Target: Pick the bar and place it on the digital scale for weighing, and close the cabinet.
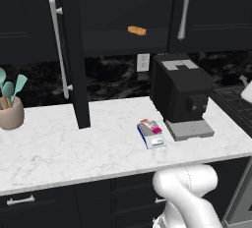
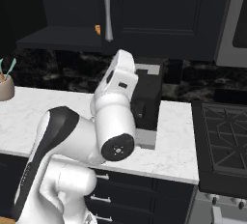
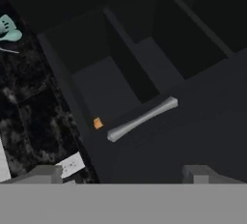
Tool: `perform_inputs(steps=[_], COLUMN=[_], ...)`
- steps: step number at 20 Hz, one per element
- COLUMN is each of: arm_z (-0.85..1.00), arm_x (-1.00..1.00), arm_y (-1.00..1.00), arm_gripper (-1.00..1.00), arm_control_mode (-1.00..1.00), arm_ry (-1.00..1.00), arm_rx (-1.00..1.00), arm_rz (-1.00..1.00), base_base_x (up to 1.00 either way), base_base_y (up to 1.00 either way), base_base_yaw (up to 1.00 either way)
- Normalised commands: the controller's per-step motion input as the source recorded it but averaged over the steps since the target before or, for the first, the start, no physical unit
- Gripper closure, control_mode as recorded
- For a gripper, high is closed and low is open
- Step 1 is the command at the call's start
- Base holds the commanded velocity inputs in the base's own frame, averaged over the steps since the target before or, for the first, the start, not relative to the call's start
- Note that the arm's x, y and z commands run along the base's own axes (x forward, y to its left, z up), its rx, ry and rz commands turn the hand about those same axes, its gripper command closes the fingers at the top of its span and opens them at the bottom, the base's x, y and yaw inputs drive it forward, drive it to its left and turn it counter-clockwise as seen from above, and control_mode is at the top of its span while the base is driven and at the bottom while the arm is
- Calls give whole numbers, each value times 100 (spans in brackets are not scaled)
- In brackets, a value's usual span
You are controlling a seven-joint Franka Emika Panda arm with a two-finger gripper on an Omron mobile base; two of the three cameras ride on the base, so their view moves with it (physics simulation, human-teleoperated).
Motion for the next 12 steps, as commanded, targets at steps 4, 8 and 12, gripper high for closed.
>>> perform_inputs(steps=[4,8,12], arm_z=[-1,-2,-24], arm_x=[-89,-83,-55], arm_y=[62,83,100], arm_gripper=[-100,-100,-100], arm_control_mode=[-100,-100,-100], arm_ry=[-7,-1,-9], arm_rx=[1,-1,-5], arm_rz=[0,1,0], base_base_x=[0,0,0], base_base_y=[0,0,0], base_base_yaw=[0,0,0])
